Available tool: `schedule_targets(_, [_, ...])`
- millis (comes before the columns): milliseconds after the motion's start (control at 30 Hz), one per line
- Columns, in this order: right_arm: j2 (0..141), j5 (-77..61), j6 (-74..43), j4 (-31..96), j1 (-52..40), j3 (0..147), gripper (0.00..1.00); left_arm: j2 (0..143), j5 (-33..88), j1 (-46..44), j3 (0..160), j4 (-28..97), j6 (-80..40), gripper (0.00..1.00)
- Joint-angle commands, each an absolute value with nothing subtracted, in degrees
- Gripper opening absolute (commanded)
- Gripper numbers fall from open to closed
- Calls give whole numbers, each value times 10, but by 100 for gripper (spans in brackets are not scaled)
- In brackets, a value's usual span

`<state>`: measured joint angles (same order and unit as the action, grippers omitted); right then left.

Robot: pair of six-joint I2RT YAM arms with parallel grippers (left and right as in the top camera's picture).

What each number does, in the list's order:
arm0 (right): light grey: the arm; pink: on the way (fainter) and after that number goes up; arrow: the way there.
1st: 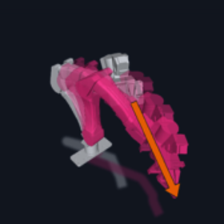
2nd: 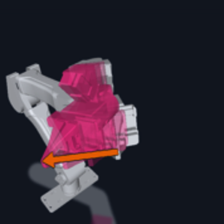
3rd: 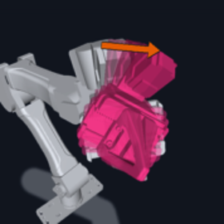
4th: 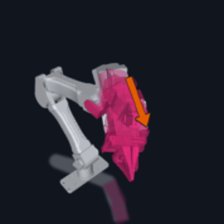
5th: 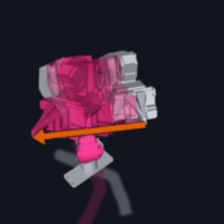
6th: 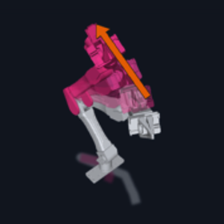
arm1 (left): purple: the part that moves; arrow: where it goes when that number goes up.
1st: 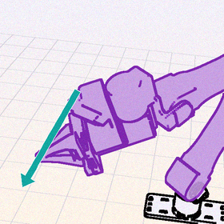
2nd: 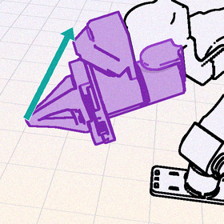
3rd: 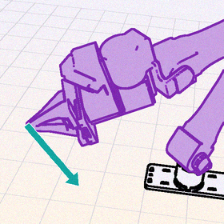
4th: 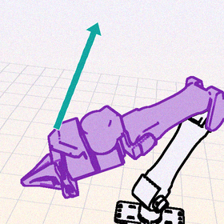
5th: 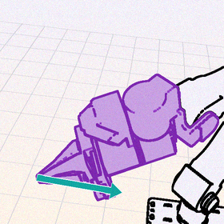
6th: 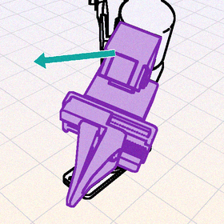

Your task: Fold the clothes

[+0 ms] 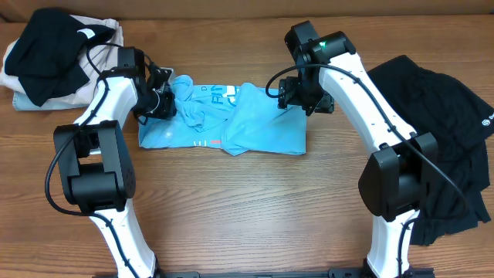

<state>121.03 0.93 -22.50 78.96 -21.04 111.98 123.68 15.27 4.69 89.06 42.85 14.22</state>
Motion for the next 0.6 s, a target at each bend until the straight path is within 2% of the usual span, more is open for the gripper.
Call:
schedule_targets(0, [1192, 17, -225, 785, -211, 1128, 78, 1244, 128, 51, 888, 432, 80, 5])
schedule_targets(133, [1192, 17, -224, 783, -211, 1128, 74, 1244, 124, 64, 921, 468, 68, 4])
schedule_targets(433, [1192, 14, -224, 776, -211, 1128, 74, 1244, 115, 107, 1160, 718, 43, 4])
schedule_targets(567, [1192, 14, -224, 773, -211, 1128, 74, 1244, 112, 107, 1233, 783, 43, 4])
